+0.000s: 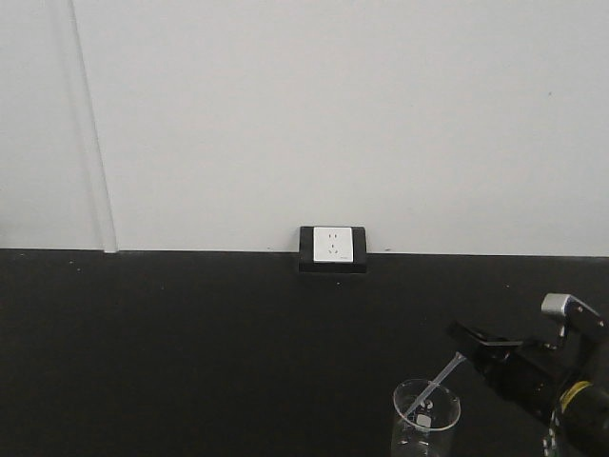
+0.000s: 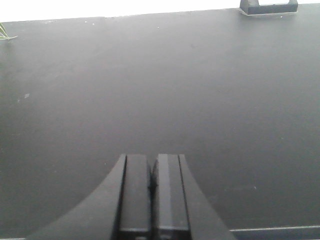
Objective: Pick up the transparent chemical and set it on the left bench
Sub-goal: 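Reach the right gripper to the dropper pipette and close on it, then lift the pipette out of the beaker and retract the right arm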
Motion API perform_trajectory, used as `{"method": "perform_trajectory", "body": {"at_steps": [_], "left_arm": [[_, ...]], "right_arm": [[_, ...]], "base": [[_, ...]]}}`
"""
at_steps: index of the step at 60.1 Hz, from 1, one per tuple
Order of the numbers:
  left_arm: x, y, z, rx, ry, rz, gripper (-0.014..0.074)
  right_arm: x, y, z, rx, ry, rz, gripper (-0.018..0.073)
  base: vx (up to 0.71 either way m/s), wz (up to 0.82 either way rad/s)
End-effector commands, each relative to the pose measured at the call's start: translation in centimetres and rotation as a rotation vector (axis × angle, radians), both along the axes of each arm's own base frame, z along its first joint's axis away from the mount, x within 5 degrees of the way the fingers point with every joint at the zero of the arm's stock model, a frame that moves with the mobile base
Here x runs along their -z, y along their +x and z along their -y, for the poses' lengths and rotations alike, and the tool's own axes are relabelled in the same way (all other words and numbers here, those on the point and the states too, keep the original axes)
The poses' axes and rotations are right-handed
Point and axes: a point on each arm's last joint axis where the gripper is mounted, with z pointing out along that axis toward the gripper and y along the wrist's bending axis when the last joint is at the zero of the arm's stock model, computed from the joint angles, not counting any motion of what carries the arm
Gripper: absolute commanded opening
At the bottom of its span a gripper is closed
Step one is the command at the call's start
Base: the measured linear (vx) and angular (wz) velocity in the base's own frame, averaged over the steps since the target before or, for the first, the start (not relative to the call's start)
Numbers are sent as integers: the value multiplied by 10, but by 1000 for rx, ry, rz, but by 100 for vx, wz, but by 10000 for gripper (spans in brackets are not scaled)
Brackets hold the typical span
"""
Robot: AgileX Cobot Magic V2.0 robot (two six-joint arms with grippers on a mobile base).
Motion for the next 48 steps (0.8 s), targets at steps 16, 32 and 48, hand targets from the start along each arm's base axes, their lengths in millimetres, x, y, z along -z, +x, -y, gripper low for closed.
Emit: {"method": "perform_trajectory", "body": {"at_steps": [16,32,48], "left_arm": [[-3,-1,0,1,-14,81,-4],[-3,-1,0,1,-14,81,-4],[-3,-1,0,1,-14,81,-4]], "right_arm": [[-107,-65,9,34,-464,185,-3],[-122,-142,14,80,-575,236,-3],[-118,-201,26,224,-628,296,-3]], "base": [[0,0],[0,0],[0,0]]}}
